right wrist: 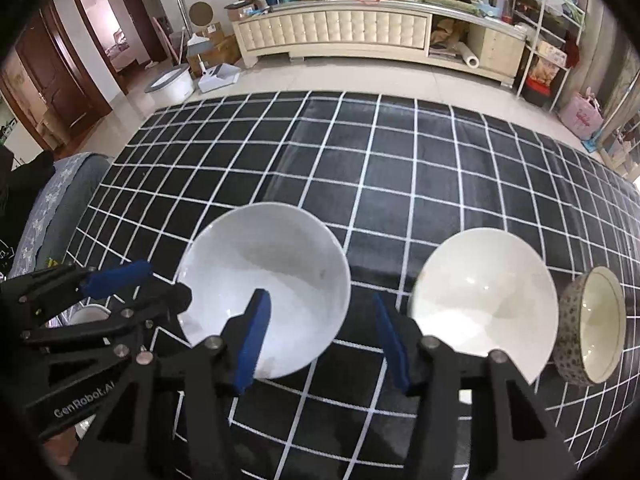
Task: Organize plates and bowls
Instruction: 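Move both grippers to the pink-print white bowl and close on its rim, then lift the pink-print bowl and carry it beside the plate stack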
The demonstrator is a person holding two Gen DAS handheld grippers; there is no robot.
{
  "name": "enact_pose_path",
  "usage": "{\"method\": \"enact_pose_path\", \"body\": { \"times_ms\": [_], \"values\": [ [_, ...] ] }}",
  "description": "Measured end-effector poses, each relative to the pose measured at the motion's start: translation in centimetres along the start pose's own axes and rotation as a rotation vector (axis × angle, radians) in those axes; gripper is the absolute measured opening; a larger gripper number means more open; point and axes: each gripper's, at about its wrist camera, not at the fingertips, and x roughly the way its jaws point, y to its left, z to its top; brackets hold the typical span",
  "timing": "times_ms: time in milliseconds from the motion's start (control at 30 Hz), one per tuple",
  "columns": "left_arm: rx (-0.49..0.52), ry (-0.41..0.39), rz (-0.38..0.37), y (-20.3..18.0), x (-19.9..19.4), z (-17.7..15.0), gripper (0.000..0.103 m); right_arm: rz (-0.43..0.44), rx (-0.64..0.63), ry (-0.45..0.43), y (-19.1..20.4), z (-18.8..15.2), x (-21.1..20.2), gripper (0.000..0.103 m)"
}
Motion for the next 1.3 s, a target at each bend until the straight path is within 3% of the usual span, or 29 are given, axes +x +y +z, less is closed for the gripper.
{"method": "enact_pose_path", "body": {
  "times_ms": [133, 333, 633, 933, 1300],
  "values": [
    [0.030, 0.006, 0.014, -0.2, 0.7, 0.1, 0.032, -0.002, -0.004, 0.017, -0.1, -0.1, 0.8, 0.046],
    [0.033, 0.037, 0.043, -0.1, 2.0, 0.3, 0.025, -0.007, 0.009, 0.033, -0.6, -0.1, 1.7, 0.036],
    [0.028, 0.044, 0.015, -0.3, 3.0, 0.6, 0.011, -0.022, 0.016, 0.020, -0.7, -0.6, 2.2, 0.021],
    [0.038, 0.050, 0.016, -0.6, 2.6, 0.2, 0.011, -0.035, 0.040, 0.024, -0.5, -0.8, 1.8, 0.017],
    [0.039, 0.007, -0.014, -0.8, -1.0, -1.3, 0.011, -0.043, 0.064, -0.017, 0.4, -2.7, -2.8, 0.017]
  ]
}}
